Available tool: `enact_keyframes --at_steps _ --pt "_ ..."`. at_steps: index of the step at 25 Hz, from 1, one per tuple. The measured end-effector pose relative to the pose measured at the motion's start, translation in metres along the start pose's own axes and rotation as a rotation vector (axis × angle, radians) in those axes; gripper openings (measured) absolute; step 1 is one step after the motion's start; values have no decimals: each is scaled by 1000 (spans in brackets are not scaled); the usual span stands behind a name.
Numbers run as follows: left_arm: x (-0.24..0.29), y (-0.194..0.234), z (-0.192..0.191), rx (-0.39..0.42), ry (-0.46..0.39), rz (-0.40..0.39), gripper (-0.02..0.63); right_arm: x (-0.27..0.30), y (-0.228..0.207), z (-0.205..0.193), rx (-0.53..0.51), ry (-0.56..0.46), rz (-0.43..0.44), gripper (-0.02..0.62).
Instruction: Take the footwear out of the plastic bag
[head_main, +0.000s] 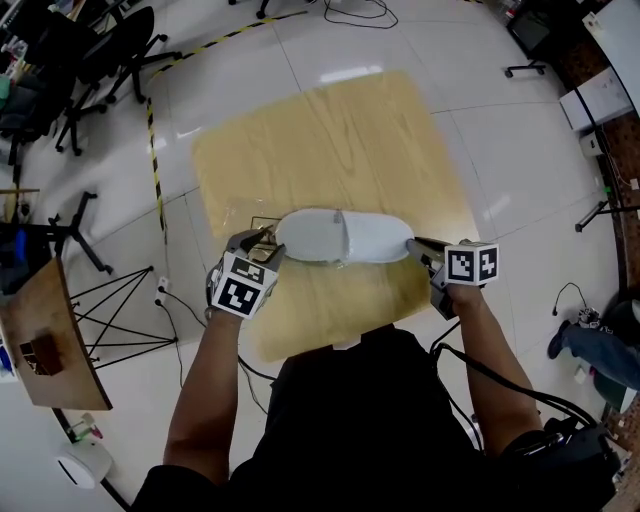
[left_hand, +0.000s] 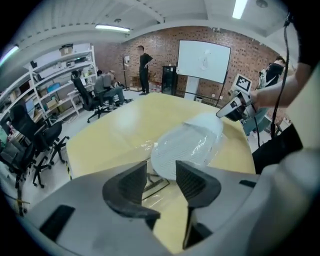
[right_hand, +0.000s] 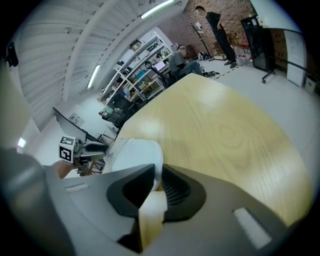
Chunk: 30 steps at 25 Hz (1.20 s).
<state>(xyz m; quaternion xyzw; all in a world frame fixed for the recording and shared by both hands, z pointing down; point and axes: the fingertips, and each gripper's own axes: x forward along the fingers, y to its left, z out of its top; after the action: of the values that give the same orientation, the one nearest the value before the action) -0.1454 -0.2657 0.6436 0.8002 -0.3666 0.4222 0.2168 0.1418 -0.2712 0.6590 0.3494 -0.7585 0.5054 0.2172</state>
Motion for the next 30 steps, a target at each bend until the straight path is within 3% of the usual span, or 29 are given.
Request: enact_keyframes --at_steps 3,8,15,22,30 --pt "27 -6 -14 1 86 -33 196 1 3 2 -10 -4 3 49" --pt "31 -3 -16 -123 38 -47 158 -5 1 5 -34 -18 11 48" --pt "33 1 -20 -97 62 7 96 -28 -20 5 -15 -35 -17 46" --pt "28 24 -32 -57 109 88 77 -54 -43 8 0 -66 -64 44" --pt "12 70 -55 -158 136 181 57 -69 -54 0 -5 -61 -91 44"
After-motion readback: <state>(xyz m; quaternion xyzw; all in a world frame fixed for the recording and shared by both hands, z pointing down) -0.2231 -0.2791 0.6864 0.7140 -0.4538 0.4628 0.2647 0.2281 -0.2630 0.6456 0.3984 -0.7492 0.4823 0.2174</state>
